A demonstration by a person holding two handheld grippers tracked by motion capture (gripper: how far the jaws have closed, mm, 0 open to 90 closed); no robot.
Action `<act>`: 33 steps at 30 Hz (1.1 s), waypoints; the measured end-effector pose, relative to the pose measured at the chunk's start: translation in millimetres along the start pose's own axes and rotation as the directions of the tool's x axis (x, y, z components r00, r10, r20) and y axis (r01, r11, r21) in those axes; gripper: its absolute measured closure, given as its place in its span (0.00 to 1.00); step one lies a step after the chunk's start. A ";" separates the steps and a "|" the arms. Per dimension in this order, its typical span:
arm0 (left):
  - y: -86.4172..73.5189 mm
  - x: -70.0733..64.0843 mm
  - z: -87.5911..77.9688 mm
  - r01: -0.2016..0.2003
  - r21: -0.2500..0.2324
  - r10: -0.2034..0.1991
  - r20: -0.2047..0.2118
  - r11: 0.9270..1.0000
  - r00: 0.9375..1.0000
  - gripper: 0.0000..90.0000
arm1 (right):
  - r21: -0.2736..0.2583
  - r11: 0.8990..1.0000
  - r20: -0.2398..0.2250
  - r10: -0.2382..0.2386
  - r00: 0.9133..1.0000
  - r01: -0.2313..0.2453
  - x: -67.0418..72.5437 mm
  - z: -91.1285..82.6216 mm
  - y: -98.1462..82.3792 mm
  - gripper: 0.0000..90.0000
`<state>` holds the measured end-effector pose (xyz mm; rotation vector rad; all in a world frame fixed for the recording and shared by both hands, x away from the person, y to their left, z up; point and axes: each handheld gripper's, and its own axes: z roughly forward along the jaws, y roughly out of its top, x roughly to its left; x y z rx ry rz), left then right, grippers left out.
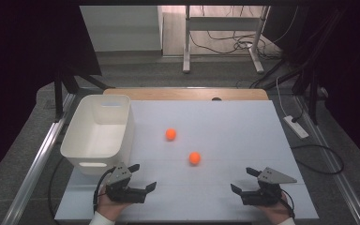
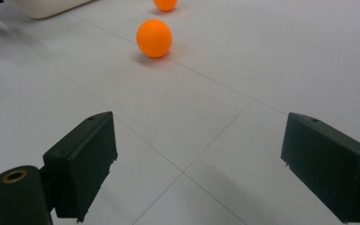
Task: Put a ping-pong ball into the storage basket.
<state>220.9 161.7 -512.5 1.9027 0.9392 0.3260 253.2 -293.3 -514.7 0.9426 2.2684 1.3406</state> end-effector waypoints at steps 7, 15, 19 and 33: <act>4.1 -1.2 -1.0 -0.005 -0.005 0.005 -0.003 1.000 1.000 0.09 | -0.020 1.000 0.013 -0.011 1.000 0.011 2.1 -0.8 2.1 0.12; 12.4 -3.9 2.5 -0.009 -0.012 0.009 0.018 1.000 1.000 0.09 | -0.017 1.000 0.014 -0.007 1.000 0.007 1.7 -1.2 1.0 0.12; 17.8 -7.1 6.7 -0.019 -0.007 0.019 0.005 1.000 1.000 0.09 | -0.022 1.000 0.027 0.010 1.000 -0.009 0.9 -3.6 -0.3 0.12; 42.3 -14.1 11.0 -0.034 -0.002 0.034 -0.018 0.999 0.999 0.10 | -0.021 1.000 0.022 0.009 1.000 -0.008 1.3 -3.6 0.1 0.12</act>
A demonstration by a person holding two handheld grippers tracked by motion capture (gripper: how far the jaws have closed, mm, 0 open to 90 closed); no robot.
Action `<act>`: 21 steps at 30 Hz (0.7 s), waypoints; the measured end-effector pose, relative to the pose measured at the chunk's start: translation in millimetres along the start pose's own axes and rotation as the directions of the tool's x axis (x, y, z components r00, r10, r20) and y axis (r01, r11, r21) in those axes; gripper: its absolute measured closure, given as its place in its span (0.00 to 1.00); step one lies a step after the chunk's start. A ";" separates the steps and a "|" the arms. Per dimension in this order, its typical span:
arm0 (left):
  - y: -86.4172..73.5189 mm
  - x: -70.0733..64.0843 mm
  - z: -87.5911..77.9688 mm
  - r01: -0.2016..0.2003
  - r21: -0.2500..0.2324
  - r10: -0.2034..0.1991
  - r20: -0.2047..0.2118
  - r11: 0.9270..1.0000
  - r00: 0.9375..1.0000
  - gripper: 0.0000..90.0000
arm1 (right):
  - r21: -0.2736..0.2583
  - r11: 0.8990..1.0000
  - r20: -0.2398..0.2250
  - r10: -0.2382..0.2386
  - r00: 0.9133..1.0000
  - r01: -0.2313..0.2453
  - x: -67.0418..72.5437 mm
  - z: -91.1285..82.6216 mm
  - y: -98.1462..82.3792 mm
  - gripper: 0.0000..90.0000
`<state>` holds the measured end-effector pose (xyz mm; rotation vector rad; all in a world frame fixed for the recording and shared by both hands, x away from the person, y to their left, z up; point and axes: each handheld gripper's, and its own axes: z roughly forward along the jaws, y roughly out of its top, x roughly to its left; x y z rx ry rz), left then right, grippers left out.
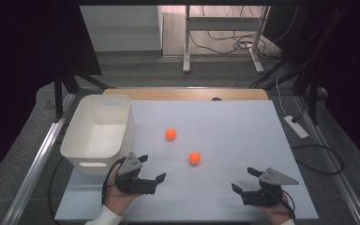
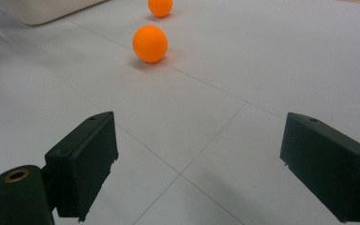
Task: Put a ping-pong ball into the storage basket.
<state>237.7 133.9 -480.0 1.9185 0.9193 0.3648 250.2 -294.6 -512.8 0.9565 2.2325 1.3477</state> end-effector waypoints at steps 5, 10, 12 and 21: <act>6.0 1.7 2.6 0.005 -0.002 -0.005 -0.008 1.000 1.000 0.10 | 0.006 1.000 -0.002 -0.007 1.000 0.007 1.4 2.0 -0.2 0.12; 10.6 7.3 7.7 0.027 -0.002 -0.027 -0.005 1.000 1.000 0.10 | 0.010 1.000 -0.002 -0.011 1.000 0.011 1.1 2.8 -0.8 0.12; 12.6 9.5 10.5 0.042 -0.002 -0.042 0.007 0.999 0.999 0.10 | 0.013 1.000 -0.003 -0.015 1.000 0.015 0.8 3.4 -0.5 0.12; 20.4 10.5 19.5 0.029 0.019 -0.029 0.006 0.999 1.000 0.11 | 0.022 1.000 0.000 -0.016 1.000 0.016 0.2 4.8 -1.3 0.12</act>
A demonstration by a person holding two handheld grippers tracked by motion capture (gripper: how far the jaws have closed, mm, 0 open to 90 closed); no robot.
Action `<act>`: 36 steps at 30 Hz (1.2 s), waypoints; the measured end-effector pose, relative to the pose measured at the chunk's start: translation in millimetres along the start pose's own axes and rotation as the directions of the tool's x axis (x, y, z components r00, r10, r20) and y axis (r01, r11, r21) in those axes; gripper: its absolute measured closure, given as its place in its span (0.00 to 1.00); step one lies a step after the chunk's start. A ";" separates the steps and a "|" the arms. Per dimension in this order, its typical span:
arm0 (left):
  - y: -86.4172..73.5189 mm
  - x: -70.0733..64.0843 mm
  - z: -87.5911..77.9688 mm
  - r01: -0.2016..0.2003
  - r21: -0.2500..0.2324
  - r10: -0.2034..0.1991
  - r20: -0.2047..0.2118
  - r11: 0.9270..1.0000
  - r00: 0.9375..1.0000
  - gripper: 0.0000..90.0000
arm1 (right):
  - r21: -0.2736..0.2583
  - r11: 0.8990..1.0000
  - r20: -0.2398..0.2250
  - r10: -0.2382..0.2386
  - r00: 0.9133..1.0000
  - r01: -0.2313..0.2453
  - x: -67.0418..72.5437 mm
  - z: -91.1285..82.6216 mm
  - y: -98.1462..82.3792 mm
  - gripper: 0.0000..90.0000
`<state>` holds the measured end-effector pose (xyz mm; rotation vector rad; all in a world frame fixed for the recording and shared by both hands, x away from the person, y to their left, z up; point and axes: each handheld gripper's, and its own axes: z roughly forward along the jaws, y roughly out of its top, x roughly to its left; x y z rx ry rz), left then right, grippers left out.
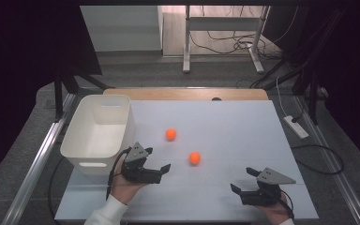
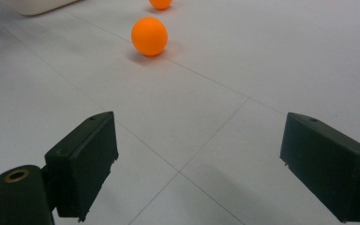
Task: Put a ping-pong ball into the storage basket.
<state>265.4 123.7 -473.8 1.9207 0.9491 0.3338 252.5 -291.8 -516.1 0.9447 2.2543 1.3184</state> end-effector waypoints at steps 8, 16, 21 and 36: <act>8.8 2.8 6.0 0.005 0.006 -0.005 0.002 1.000 1.000 0.11 | 0.000 1.000 0.011 -0.001 1.000 0.001 -0.2 -1.7 0.0 0.12; 15.0 3.6 12.8 -0.001 0.020 0.001 0.001 1.000 1.000 0.10 | 0.001 1.000 0.015 -0.001 1.000 0.001 -0.7 -1.4 -0.1 0.12; 18.6 4.8 16.7 -0.009 0.033 0.009 -0.003 0.999 1.000 0.10 | 0.003 1.000 0.014 -0.003 1.000 0.003 0.0 -0.8 -0.1 0.13; 24.3 12.5 30.0 0.009 0.054 -0.008 -0.016 0.999 1.000 0.10 | -0.002 1.000 0.018 -0.014 1.000 0.014 0.8 -2.1 0.4 0.13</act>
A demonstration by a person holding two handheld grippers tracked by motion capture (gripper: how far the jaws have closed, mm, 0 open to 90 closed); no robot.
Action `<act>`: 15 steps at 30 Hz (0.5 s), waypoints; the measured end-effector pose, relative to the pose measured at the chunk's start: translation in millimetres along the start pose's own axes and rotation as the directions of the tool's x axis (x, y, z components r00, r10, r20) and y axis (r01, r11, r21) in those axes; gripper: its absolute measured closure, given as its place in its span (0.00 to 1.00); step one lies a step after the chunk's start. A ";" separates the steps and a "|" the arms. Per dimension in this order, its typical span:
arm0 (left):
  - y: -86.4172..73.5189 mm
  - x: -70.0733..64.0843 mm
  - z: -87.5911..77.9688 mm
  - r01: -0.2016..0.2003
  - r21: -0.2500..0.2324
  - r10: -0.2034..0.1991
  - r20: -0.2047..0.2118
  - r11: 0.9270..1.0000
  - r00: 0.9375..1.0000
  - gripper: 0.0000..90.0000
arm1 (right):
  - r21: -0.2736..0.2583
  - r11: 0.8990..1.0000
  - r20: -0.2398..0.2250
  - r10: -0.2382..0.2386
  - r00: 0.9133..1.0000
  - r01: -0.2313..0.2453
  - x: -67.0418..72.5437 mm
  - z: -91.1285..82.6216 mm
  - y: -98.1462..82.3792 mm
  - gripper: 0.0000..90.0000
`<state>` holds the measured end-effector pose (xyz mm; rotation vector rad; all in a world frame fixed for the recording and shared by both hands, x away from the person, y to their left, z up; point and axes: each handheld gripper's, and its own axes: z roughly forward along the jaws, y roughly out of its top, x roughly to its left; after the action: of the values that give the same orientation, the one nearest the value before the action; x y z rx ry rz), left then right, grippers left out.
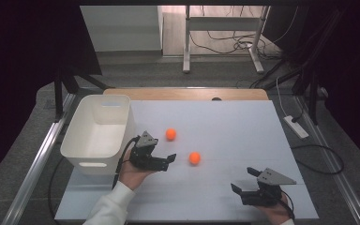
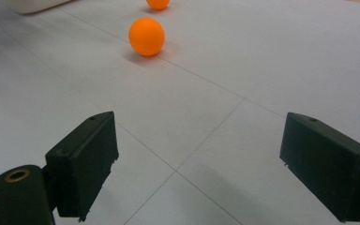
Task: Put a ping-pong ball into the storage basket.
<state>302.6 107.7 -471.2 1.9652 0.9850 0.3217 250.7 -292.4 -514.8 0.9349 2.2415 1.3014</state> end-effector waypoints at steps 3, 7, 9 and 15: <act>0.8 1.4 3.4 0.003 0.006 -0.003 -0.001 1.000 1.000 0.10 | -0.001 1.000 0.004 0.000 1.000 0.000 0.0 -0.1 0.0 0.13; 3.4 2.1 8.8 0.002 0.018 -0.002 -0.003 1.000 1.000 0.11 | -0.004 1.000 0.004 0.003 1.000 -0.003 0.1 -0.7 -0.1 0.13; 4.9 2.2 10.8 0.000 0.023 0.000 -0.004 1.000 1.000 0.11 | -0.004 1.000 0.006 0.003 1.000 -0.003 -0.3 -0.7 -0.3 0.13; 7.3 3.3 15.4 -0.002 0.033 0.002 -0.009 0.999 1.000 0.11 | -0.005 1.000 0.007 0.004 1.000 -0.004 -0.4 -1.1 -0.3 0.13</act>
<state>317.1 98.8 -474.6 1.9961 0.9997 0.3181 250.3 -293.4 -514.5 0.9410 2.2317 1.3029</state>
